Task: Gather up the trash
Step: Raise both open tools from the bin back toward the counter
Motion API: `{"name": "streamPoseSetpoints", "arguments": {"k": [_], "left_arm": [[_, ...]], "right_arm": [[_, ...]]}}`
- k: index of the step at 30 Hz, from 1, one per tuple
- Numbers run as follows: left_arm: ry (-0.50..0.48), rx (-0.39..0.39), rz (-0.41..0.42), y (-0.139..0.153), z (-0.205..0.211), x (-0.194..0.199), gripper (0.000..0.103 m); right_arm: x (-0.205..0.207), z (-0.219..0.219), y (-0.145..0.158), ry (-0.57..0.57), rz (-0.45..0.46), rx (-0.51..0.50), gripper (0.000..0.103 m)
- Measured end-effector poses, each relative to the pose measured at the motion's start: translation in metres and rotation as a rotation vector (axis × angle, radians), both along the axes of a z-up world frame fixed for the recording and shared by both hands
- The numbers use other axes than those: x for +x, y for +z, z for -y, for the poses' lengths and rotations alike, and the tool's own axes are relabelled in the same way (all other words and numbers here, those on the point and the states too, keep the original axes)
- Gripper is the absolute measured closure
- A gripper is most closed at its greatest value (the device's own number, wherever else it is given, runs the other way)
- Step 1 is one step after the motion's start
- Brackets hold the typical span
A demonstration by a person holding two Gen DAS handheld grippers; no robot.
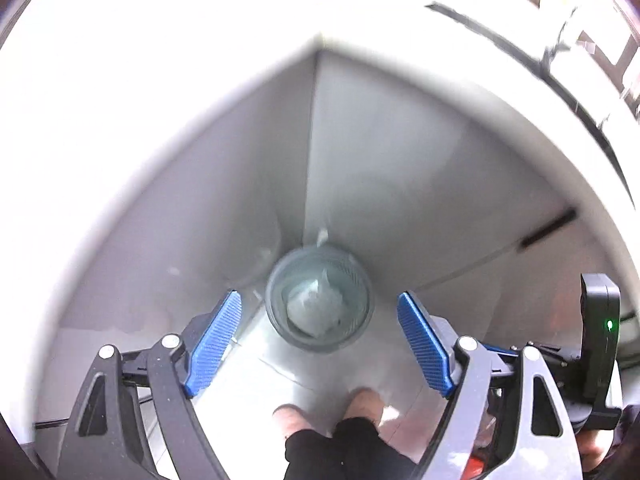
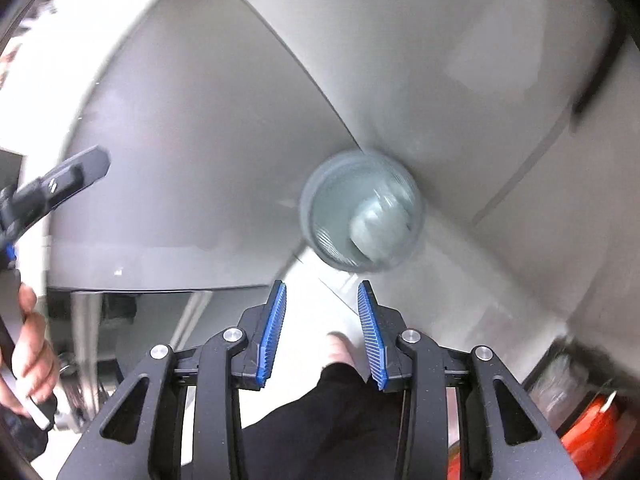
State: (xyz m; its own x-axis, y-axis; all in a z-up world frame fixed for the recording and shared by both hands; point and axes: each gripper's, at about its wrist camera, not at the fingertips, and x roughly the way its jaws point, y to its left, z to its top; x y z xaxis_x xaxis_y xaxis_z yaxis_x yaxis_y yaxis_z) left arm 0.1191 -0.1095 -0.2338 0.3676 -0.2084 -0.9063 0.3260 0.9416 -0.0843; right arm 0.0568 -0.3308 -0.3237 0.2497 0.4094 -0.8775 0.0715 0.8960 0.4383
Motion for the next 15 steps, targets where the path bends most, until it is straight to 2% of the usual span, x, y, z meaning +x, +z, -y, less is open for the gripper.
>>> {"name": "streamPoseSetpoints", "arguments": {"k": [5,8,10,15], "left_arm": [[0.142,-0.011,0.107,0.099,-0.026,0.023,0.019],[0.236,0.009,0.157,0.138,-0.039,0.044,0.019],[0.293,0.014,0.179,0.151,-0.054,0.061,0.019],[0.382,0.041,0.225,0.161,-0.092,0.116,0.015]], "right_arm": [[0.026,0.004,0.103,0.041,0.19,0.018,0.061],[0.048,0.006,0.152,0.062,0.271,0.001,0.061],[0.067,0.006,0.187,0.073,0.321,-0.011,0.061],[0.127,-0.011,0.232,0.079,0.42,-0.069,0.061]]}}
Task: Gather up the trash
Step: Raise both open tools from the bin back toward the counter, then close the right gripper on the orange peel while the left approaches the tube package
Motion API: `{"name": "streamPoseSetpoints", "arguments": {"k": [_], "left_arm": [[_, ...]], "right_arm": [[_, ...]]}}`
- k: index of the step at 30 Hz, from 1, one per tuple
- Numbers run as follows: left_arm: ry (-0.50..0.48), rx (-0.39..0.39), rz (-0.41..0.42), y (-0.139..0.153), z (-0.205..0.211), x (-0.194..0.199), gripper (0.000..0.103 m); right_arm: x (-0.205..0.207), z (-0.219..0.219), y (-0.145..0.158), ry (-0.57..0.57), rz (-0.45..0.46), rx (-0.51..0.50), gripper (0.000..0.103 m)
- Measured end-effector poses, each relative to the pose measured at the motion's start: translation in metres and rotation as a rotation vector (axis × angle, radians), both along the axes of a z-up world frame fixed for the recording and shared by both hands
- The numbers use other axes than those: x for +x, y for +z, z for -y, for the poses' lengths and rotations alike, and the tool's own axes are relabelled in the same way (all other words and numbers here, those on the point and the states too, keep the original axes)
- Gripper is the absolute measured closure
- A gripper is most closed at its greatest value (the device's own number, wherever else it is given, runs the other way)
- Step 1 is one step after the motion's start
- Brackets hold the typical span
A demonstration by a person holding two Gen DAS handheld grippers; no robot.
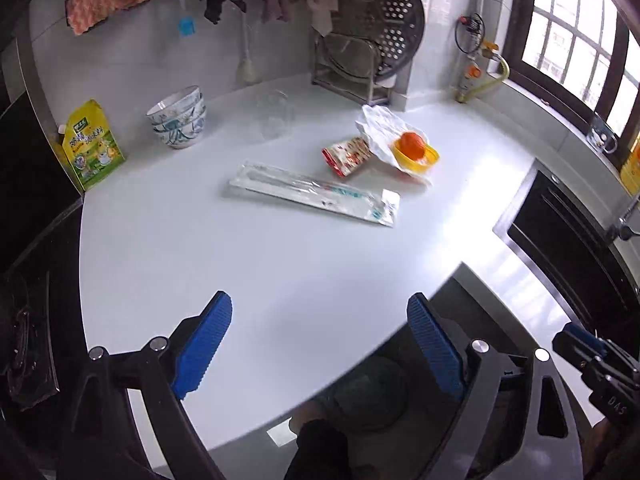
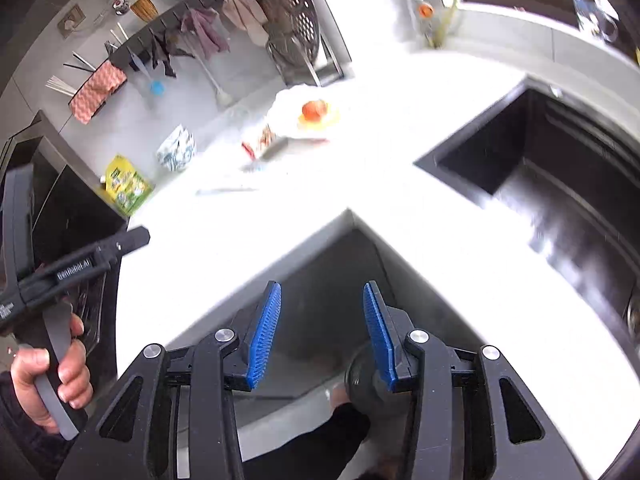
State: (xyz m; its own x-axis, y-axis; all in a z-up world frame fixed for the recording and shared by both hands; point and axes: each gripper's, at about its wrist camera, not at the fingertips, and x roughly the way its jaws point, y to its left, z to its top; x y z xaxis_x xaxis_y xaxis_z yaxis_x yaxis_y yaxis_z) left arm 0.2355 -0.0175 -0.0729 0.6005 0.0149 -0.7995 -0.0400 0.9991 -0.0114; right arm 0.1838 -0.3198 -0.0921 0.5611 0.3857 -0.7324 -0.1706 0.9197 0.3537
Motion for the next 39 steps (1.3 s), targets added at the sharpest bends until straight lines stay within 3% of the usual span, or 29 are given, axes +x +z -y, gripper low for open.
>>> {"name": "streamPoseSetpoints", "arguments": {"k": [7,11,22,29,36,39], "left_arm": [[0.074,-0.07,-0.026,-0.036,-0.037,0.079,0.015],[0.101,-0.052,-0.091,-0.059,-0.044,0.119,0.013],[0.309,-0.132,-0.152,-0.098,-0.051,0.148,0.013],[0.429,-0.138,-0.165,-0.117,-0.04,0.157,0.013],[0.485,-0.141,-0.179,-0.124,-0.033,0.162,0.013],[0.504,-0.13,-0.171,-0.128,-0.034,0.163,0.013]], "right_arm": [[0.098,-0.034,-0.004,-0.035,0.005,-0.091,0.06],[0.151,-0.058,-0.012,-0.044,-0.007,-0.124,0.059],[0.276,-0.093,-0.04,0.111,-0.046,-0.217,0.059],[0.319,-0.103,-0.062,0.199,-0.077,-0.231,0.059],[0.329,-0.112,-0.077,0.244,-0.103,-0.247,0.059],[0.33,-0.114,-0.081,0.256,-0.109,-0.238,0.068]]}}
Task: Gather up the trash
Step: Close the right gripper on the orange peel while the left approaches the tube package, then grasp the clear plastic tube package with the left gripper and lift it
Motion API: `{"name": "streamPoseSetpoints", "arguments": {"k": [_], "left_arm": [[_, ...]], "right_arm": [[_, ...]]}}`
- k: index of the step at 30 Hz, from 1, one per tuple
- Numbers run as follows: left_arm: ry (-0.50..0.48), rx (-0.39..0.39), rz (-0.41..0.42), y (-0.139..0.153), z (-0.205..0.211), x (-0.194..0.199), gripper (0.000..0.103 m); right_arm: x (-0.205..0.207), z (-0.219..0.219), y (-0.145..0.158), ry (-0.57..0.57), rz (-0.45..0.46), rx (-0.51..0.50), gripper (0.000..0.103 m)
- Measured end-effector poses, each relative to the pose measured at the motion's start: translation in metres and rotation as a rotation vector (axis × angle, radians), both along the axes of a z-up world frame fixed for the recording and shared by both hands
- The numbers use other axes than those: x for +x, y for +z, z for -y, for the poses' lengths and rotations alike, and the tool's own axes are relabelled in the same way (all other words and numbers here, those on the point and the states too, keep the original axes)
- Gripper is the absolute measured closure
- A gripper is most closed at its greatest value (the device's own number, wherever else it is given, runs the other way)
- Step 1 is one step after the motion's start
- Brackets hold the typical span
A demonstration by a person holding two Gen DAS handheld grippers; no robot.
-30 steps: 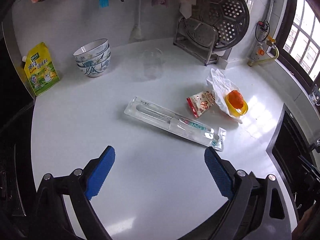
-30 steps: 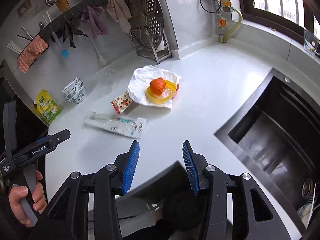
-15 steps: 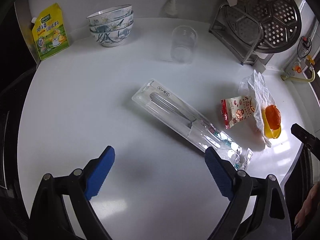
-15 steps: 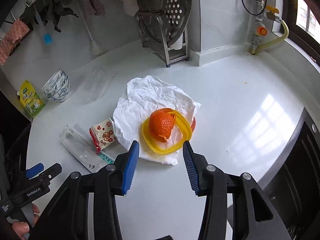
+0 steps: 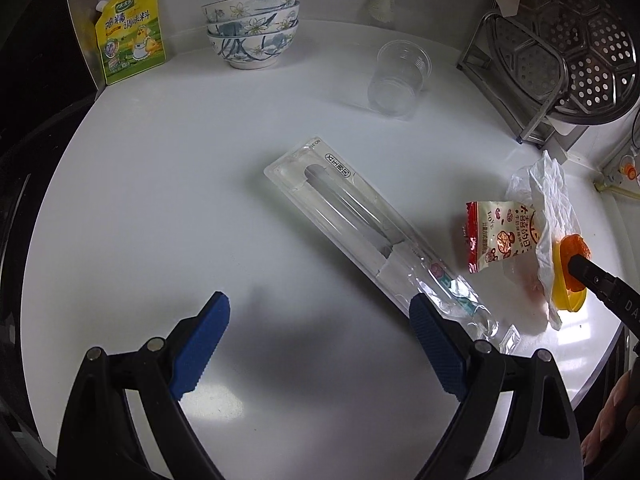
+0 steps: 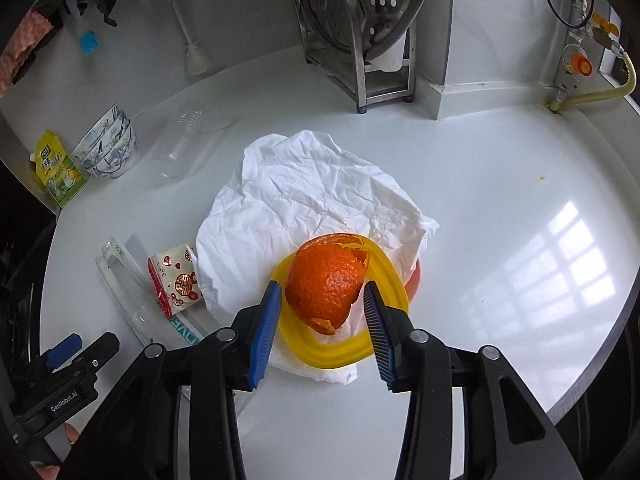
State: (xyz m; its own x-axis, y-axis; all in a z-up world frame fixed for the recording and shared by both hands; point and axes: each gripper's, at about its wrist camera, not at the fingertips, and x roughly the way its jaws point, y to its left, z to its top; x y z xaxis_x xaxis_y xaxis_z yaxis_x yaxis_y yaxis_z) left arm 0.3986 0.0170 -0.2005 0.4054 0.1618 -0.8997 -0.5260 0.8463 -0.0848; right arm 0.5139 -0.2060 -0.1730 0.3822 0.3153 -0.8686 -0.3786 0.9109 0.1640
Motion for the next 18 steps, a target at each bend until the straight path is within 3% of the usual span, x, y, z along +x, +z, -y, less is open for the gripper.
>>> {"name": "streamPoseSetpoints", "arguments": {"k": [5,18], "left_arm": [[0.029,-0.041,-0.001,-0.007,-0.003,0.003,0.013],[0.086,-0.09,-0.014,-0.016,0.009,0.031,0.013]], "right_arm": [[-0.003,-0.002,0.002,0.035,0.018,0.008,0.081],[0.004,0.006,0.011,0.05,0.052,0.019,0.082]]}}
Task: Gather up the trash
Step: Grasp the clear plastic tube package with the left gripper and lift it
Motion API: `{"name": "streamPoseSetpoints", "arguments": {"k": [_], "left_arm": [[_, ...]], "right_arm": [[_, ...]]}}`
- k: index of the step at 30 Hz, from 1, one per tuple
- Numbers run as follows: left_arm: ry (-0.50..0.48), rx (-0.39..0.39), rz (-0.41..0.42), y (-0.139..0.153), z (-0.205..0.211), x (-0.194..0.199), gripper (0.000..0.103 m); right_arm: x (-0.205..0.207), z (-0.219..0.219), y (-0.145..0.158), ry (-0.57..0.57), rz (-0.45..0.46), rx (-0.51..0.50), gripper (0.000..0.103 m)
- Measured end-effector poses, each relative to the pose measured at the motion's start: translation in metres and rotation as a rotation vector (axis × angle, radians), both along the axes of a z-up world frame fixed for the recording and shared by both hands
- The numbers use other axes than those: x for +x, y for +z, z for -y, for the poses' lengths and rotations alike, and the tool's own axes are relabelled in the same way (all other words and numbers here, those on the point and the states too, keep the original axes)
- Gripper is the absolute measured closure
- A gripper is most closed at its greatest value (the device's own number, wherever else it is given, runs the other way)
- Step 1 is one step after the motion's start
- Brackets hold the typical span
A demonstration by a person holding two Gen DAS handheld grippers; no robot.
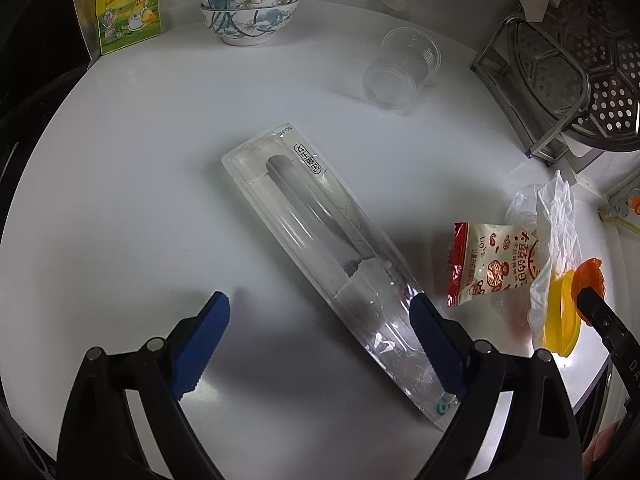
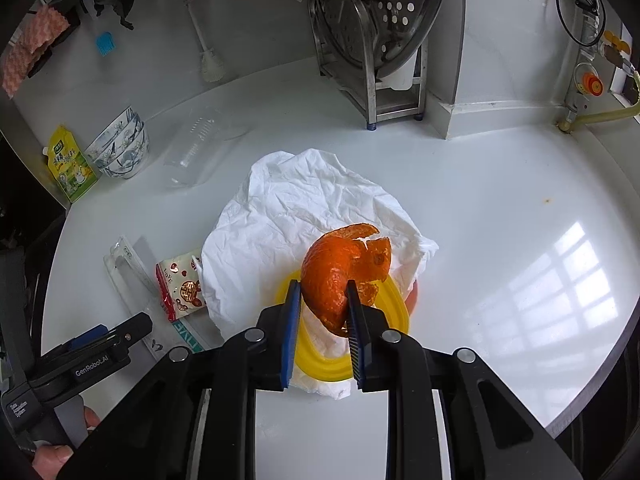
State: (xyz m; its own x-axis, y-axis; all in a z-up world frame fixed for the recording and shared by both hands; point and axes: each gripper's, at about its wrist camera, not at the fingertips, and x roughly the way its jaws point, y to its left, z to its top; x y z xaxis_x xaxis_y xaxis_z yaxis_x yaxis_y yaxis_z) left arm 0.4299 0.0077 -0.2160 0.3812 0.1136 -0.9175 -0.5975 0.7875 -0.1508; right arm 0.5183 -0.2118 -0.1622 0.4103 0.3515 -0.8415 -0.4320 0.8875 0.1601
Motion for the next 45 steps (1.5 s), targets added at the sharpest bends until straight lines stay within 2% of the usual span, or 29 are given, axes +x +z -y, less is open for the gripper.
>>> {"name": "streamPoseSetpoints", "arguments": {"k": [6,12,14,17,19,24,31,38,40,45], "left_arm": [[-0.006,0.025,-0.04,-0.008,0.009,0.013,0.013],[0.0,0.035,-0.032,-0.008,0.009,0.014,0.014],[-0.017,0.051,-0.033,-0.008,0.01,0.015,0.018],[-0.043,0.063,-0.029,-0.005,0.011,0.017,0.035],[-0.055,0.06,-0.02,-0.003,0.011,0.018,0.05],[-0.085,0.04,0.0,-0.001,0.01,0.017,0.064],[-0.11,0.034,0.015,0.006,0.003,0.01,0.069],[-0.152,0.071,0.022,0.022,-0.006,-0.003,0.07],[-0.164,0.079,0.024,0.027,-0.01,-0.007,0.083],[-0.178,0.089,0.024,0.035,-0.022,-0.016,0.085]], "right_arm": [[0.0,0.001,-0.001,0.001,-0.004,0.011,0.082],[-0.003,0.004,0.005,0.004,0.006,0.029,0.082],[-0.003,0.006,0.01,0.0,0.009,0.044,0.082],[-0.004,0.009,0.015,-0.003,0.019,0.054,0.082],[-0.006,0.009,0.018,-0.005,0.024,0.057,0.082],[-0.007,0.011,0.02,-0.011,0.026,0.065,0.082],[-0.01,0.017,0.022,-0.023,0.019,0.089,0.082],[-0.012,0.022,0.028,-0.039,0.019,0.113,0.082],[-0.014,0.022,0.03,-0.041,0.02,0.117,0.082],[-0.02,0.02,0.032,-0.046,0.02,0.123,0.082]]}}
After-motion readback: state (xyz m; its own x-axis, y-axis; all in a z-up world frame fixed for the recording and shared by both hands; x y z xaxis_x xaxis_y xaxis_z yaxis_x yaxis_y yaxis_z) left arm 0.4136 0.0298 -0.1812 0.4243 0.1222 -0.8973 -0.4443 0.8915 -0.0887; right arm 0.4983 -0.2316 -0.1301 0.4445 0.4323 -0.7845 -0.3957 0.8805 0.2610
